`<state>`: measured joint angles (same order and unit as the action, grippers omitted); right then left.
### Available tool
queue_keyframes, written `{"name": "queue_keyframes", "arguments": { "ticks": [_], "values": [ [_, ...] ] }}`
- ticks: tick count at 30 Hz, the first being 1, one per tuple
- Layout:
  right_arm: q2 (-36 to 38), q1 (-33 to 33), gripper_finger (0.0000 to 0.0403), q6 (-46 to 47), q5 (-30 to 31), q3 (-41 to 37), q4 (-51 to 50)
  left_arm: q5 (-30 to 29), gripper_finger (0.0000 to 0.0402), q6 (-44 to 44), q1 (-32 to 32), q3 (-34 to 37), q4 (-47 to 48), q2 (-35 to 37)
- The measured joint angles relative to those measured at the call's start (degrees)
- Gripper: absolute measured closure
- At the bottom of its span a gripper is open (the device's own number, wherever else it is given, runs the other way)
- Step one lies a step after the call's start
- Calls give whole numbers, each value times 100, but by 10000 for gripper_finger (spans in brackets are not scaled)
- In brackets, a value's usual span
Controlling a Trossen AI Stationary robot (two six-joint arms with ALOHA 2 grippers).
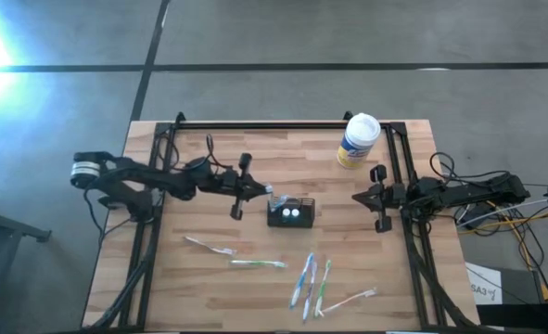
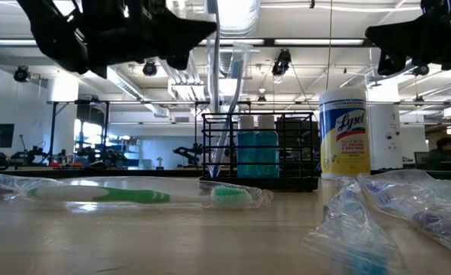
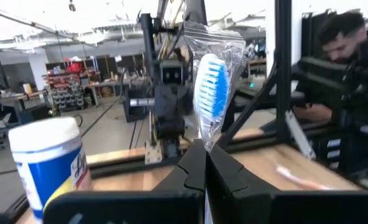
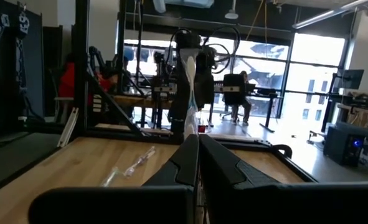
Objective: Pick & Place toothbrushing station
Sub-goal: Put the blue toothbrush into the wire organizer
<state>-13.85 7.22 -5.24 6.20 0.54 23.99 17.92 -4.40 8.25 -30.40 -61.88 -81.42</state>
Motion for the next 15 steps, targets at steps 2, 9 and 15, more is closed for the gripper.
{"name": "queue_keyframes", "arguments": {
  "ticks": [2, 9, 15],
  "values": [
    [0, 0, 394, -82, -2, 0, 19, 1, 401, -91, 39, 66, -61, -96],
    [-16, 0, 394, -142, -7, 0, 34, -1, 401, -71, 128, 184, -545, -569],
    [-17, 0, 394, -144, -9, 0, 37, -1, 401, 102, 143, 184, -1105, -1038]
  ]
}}
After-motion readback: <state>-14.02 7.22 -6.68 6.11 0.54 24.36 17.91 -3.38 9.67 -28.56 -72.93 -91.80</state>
